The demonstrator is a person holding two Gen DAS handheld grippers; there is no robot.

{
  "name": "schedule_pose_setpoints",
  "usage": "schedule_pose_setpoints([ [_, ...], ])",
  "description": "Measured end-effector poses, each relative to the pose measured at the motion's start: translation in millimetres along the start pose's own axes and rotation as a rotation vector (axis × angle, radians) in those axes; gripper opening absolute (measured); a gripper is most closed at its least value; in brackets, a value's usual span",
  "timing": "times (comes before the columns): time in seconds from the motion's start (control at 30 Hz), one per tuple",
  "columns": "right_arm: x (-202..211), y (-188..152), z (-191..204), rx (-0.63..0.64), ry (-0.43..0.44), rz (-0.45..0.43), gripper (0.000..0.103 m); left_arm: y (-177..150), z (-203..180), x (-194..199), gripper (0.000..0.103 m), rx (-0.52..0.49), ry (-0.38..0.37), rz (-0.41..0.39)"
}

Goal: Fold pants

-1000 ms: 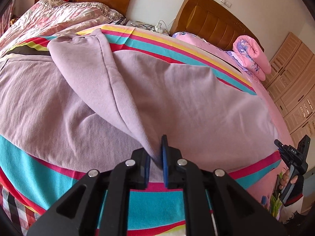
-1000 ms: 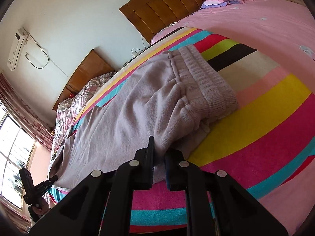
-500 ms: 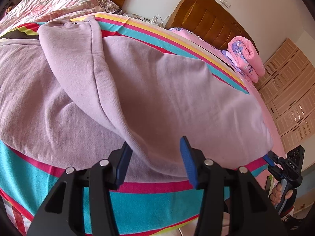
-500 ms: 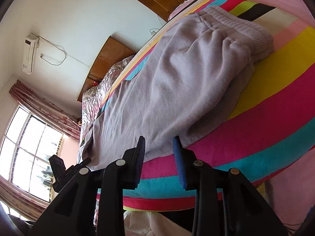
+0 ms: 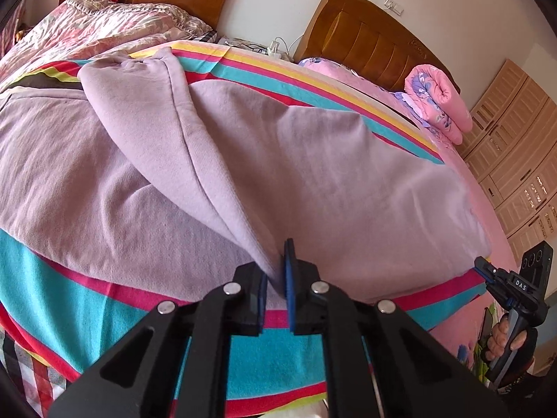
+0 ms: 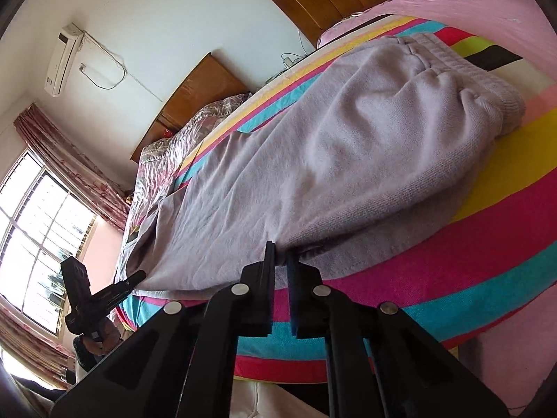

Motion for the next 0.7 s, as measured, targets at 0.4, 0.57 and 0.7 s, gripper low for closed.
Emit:
schedule_pose_setpoints([
  [0.4, 3, -8, -4, 0.031, -0.13, 0.119, 0.037, 2, 10, 12, 0.07, -0.018, 0.131, -0.016],
  [0.57, 34, 21, 21, 0.193, -0.25, 0.015, 0.061, 50, -28, 49, 0.083, -0.125, 0.131, -0.145],
  [0.7, 3, 74, 41, 0.338, -0.338, 0.013, 0.073, 114, -98, -7, 0.092, -0.288, 0.079, -0.064],
])
Point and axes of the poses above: each gripper's, at about its wrist camera, not at the fingertips, and x roughly against the way its jaws point, z to its left, y to its top, the point moved 3 cm from there along -x, roughly the way its jaws point, and after that the axes turned 11 degrees about z, right-handed, at the moved point
